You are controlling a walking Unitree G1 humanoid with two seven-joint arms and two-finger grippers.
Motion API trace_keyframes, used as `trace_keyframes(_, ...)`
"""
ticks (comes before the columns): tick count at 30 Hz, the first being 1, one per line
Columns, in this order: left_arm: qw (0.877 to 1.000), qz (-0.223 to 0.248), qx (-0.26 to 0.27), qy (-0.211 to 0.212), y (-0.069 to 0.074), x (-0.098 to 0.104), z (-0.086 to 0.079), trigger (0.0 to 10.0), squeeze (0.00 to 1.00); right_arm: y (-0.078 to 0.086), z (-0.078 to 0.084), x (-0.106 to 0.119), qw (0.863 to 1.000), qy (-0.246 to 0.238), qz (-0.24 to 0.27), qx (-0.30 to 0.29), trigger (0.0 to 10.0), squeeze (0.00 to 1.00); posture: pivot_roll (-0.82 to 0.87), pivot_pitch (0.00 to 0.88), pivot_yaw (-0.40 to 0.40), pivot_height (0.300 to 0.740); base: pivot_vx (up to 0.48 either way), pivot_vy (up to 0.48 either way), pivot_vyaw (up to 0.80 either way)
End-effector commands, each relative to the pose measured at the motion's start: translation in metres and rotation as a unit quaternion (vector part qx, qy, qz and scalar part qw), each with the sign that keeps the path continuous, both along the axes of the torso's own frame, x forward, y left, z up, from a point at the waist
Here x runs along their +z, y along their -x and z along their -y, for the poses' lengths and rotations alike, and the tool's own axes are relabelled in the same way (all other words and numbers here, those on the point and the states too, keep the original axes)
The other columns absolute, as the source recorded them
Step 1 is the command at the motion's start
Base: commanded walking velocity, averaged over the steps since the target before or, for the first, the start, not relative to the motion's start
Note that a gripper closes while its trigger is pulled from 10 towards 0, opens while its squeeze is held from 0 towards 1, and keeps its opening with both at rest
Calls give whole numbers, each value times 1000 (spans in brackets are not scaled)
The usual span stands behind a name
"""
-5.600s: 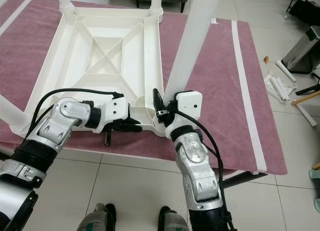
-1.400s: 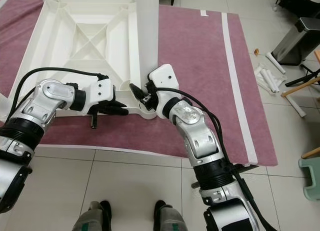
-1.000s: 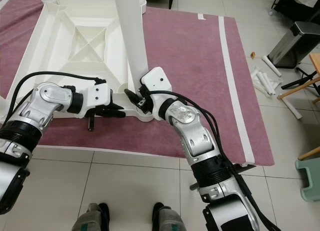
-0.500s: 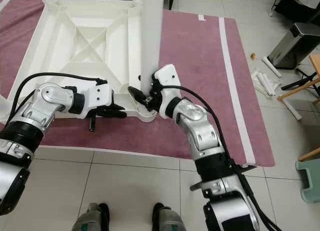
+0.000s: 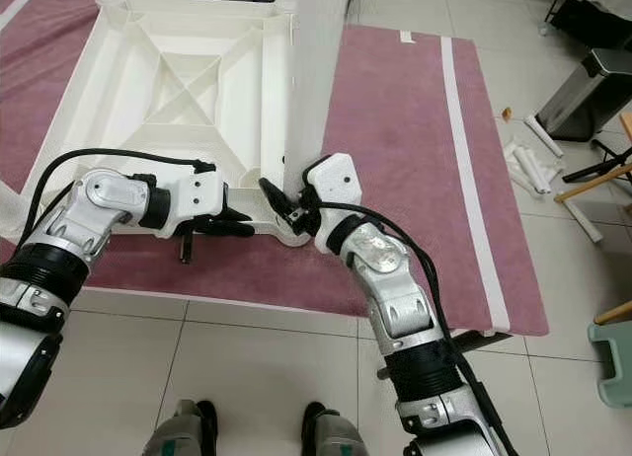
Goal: Building children table
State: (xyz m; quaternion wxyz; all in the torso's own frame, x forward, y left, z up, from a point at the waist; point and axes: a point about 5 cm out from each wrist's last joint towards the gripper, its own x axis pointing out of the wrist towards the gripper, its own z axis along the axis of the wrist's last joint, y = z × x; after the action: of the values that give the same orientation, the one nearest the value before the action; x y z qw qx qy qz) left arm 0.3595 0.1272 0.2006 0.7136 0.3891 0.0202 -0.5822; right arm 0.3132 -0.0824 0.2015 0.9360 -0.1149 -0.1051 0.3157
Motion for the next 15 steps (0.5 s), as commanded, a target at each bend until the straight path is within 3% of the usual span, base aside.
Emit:
trace_keyframes(1, 994, 47, 96, 32, -9, 4, -18, 0, 0, 4, 19, -57, 988, 56, -136, -55, 10000, 0, 59, 219, -28, 740, 0, 0, 0)
trace_keyframes(4, 994, 47, 94, 33, -9, 3, -18, 0, 0, 4, 23, -52, 980, 31, -163, -109, 10000, 0, 50, 218, -26, 740, 0, 0, 0)
trace_keyframes(10, 994, 46, 93, 33, -9, 3, -18, 0, 0, 4, 20, -57, 976, 0, -181, -123, 10000, 0, 51, 216, -24, 740, 0, 0, 0)
trace_keyframes(15, 994, 46, 92, 32, -9, 3, -17, 0, 0, 2, 22, -55, 978, -56, -158, -126, 10000, 0, 58, 212, -20, 740, 0, 0, 0)
